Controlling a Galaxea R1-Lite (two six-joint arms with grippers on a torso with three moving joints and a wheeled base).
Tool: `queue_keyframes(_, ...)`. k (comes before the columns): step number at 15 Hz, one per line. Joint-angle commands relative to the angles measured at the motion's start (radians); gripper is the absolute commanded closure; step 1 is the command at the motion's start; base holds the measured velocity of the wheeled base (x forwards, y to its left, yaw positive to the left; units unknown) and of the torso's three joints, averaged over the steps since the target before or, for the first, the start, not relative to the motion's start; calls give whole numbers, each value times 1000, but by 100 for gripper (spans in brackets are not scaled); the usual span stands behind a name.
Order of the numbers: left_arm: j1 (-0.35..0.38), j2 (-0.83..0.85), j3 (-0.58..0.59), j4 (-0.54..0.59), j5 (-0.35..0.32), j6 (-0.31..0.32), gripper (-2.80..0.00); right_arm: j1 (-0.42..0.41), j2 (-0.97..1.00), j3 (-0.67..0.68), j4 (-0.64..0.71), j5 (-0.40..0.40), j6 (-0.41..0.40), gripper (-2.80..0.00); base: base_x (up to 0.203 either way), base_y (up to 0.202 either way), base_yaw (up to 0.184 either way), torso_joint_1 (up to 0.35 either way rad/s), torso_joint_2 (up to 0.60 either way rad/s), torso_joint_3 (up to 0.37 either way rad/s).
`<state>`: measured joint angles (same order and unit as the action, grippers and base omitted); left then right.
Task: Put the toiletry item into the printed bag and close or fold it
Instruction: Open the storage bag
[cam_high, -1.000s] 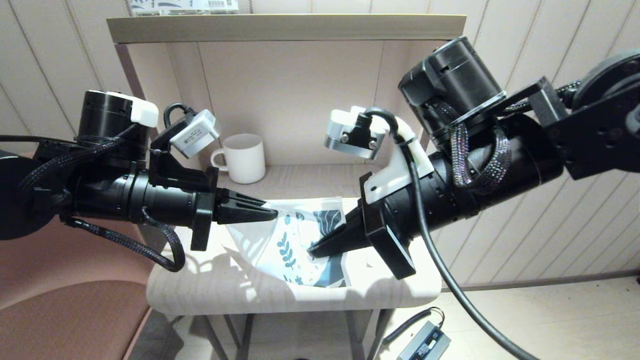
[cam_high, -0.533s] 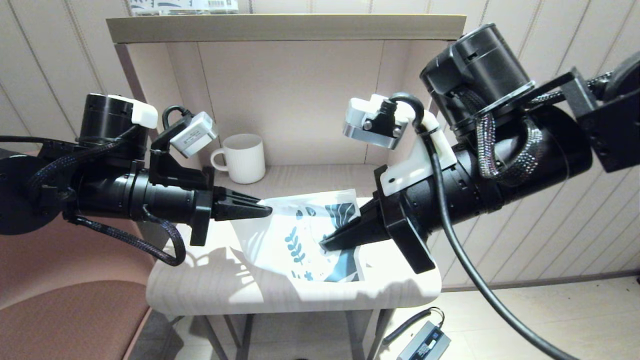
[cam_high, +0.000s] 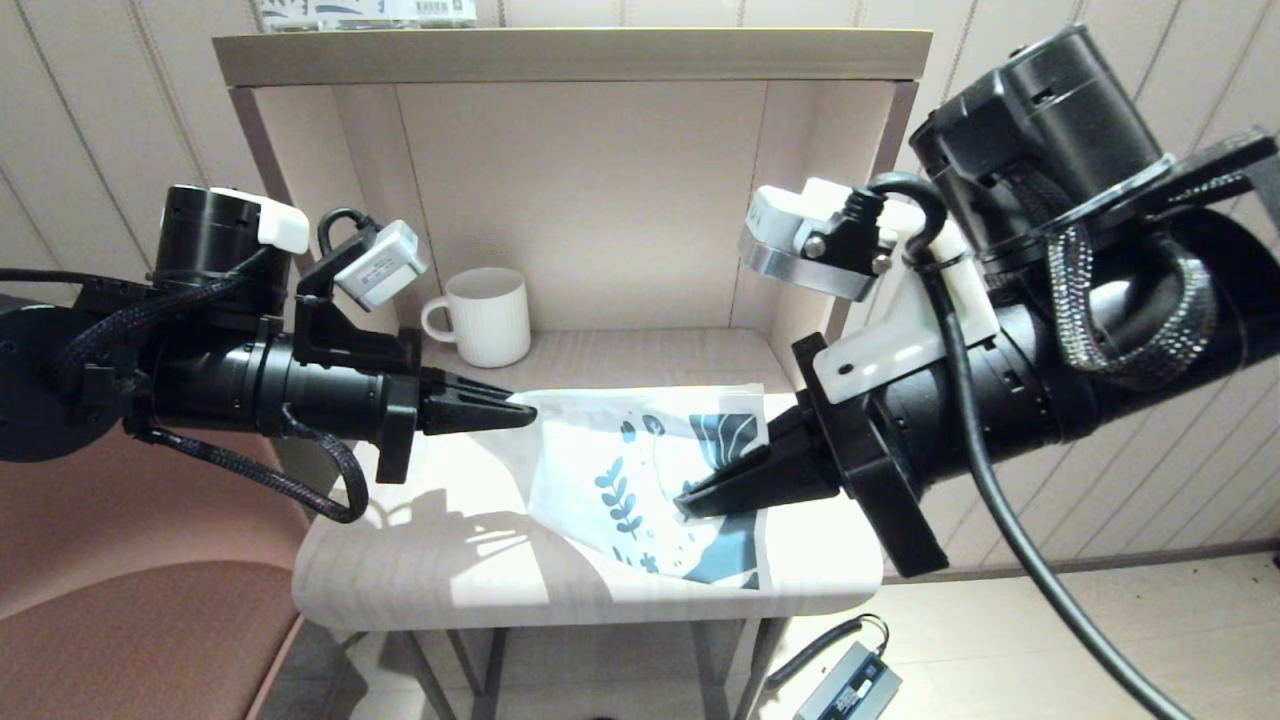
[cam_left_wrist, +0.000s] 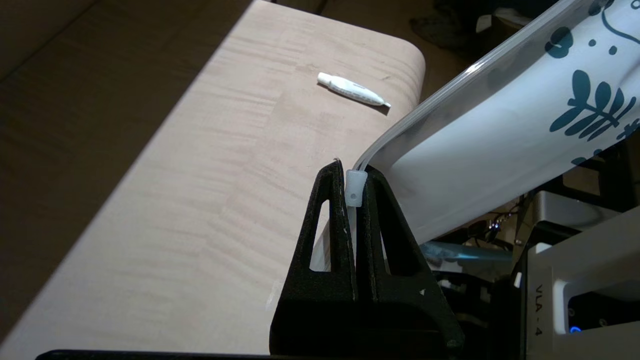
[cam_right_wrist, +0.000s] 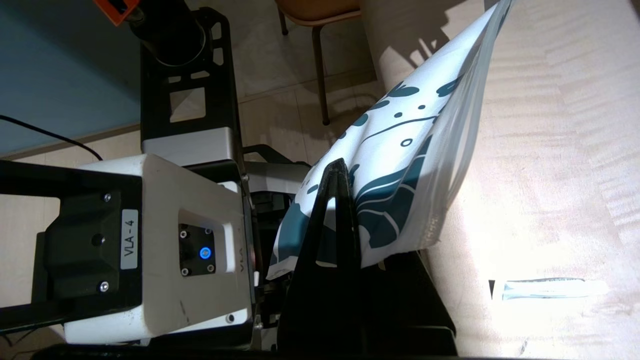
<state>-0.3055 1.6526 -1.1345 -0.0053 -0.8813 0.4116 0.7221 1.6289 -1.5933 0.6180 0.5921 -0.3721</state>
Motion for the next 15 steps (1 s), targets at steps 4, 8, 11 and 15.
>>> queue_keyframes(4, 11, 3, -1, -1, -5, 9, 0, -1, -43, 27, 2, 3, -2, 0, 0, 0, 0, 0, 0, 0)
queue_keyframes(8, 29, 13, -1, -1, -7, 36, 0, -10, -67, 38, 3, 3, -2, 0, 0, 0, 0, 0, 0, 0)
queue_keyframes(11, 29, 13, -5, 1, -7, 36, 0, -10, -69, 41, 3, 3, -2, 0, 0, 0, 0, 0, 0, 0)
queue_keyframes(15, 28, 10, -7, 2, -7, 39, 0, -6, -58, 46, -4, 3, -4, 0, 0, 0, 0, 0, 0, 0)
